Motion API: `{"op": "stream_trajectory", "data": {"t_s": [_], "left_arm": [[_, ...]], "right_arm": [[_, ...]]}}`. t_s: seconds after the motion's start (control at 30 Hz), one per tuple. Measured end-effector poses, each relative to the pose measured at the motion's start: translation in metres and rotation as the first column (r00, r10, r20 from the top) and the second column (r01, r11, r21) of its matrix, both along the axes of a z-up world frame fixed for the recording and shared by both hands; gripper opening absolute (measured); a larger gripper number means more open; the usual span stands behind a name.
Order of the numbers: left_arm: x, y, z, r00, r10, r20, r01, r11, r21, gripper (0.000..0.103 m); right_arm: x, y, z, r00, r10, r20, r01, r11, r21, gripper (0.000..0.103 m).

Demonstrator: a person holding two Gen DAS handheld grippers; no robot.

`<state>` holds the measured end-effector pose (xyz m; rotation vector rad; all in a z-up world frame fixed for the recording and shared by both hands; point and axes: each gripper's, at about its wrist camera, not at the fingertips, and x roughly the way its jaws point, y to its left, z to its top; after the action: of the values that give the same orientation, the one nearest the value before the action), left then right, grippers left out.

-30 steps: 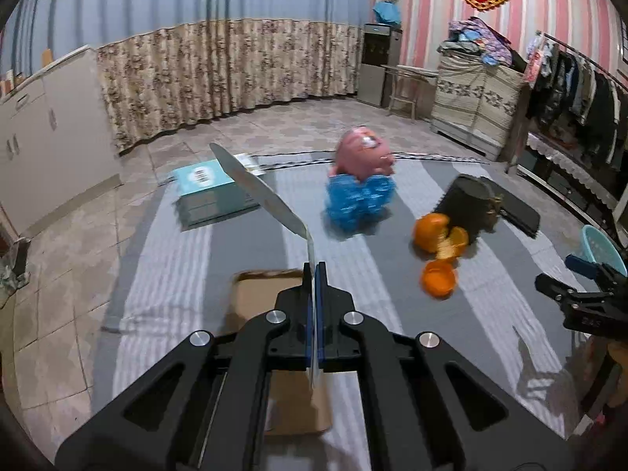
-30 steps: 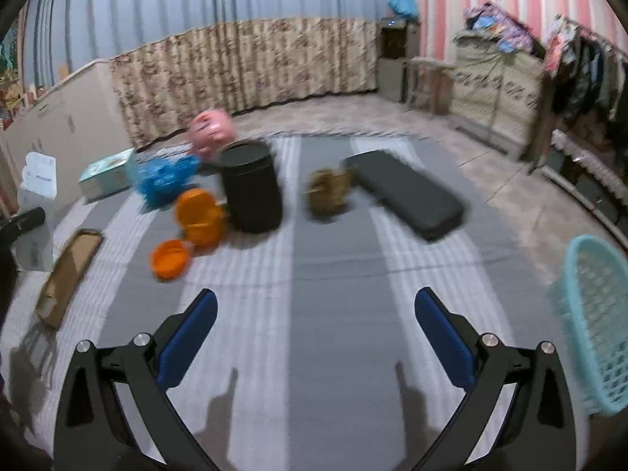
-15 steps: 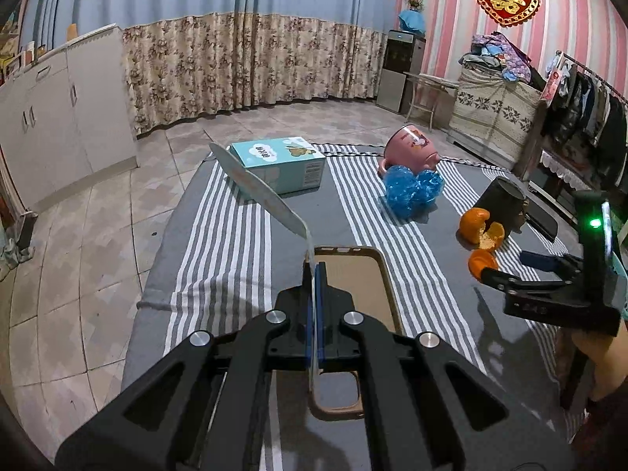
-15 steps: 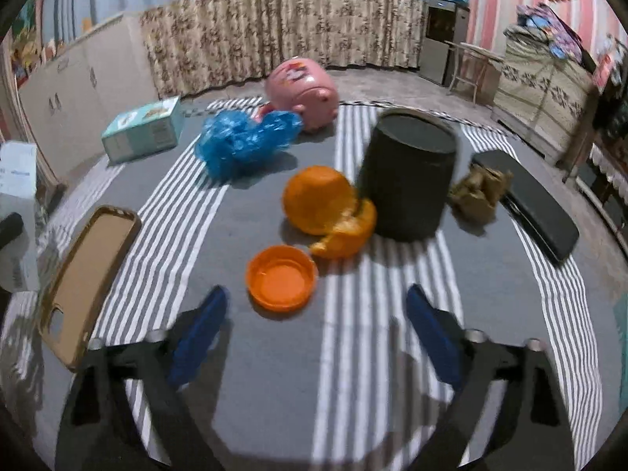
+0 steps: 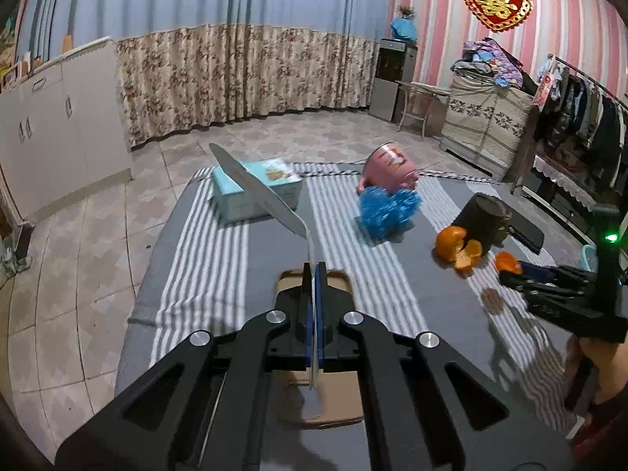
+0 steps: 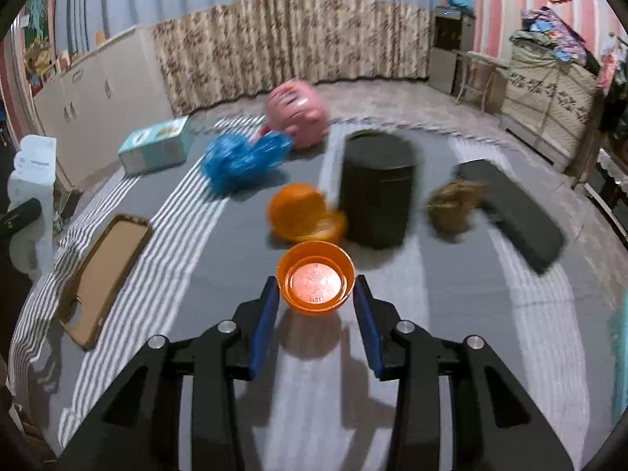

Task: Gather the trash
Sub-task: 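Grasp the orange plastic bowl with the right tool while the left tool holds the receipt, then carry the receipt and orange bowl over the blue basket with both tools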

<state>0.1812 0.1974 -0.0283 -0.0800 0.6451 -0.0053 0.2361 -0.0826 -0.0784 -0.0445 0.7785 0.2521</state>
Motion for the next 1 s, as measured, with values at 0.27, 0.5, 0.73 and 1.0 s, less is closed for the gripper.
{"op": "stream_trajectory", "data": {"t_s": [0.27,0.5,0.73,1.0], "left_arm": [[0.012,-0.061,0.013,0.997,-0.077,0.030,0.076,0.997,0.012,0.000],[0.019,-0.130,0.017,0.983,-0.179,0.033,0.178,0.984,0.023,0.000],[0.022,-0.206,0.035,0.958,-0.279,0.060,0.277,0.960,0.043,0.000],[0.022,-0.301,0.044,0.910,-0.404,0.087,0.402,0.915,0.046,0.000]], "right_arm": [[-0.020,-0.122,0.032,0.986,-0.151,0.064,0.152,0.988,-0.009,0.039],[-0.046,-0.237,0.051,0.938,-0.327,0.114,0.328,0.945,0.016,0.039],[-0.061,-0.314,0.055,0.889,-0.440,0.126,0.435,0.898,0.065,0.039],[-0.074,-0.367,0.042,0.839,-0.530,0.123,0.527,0.848,0.065,0.039]]}}
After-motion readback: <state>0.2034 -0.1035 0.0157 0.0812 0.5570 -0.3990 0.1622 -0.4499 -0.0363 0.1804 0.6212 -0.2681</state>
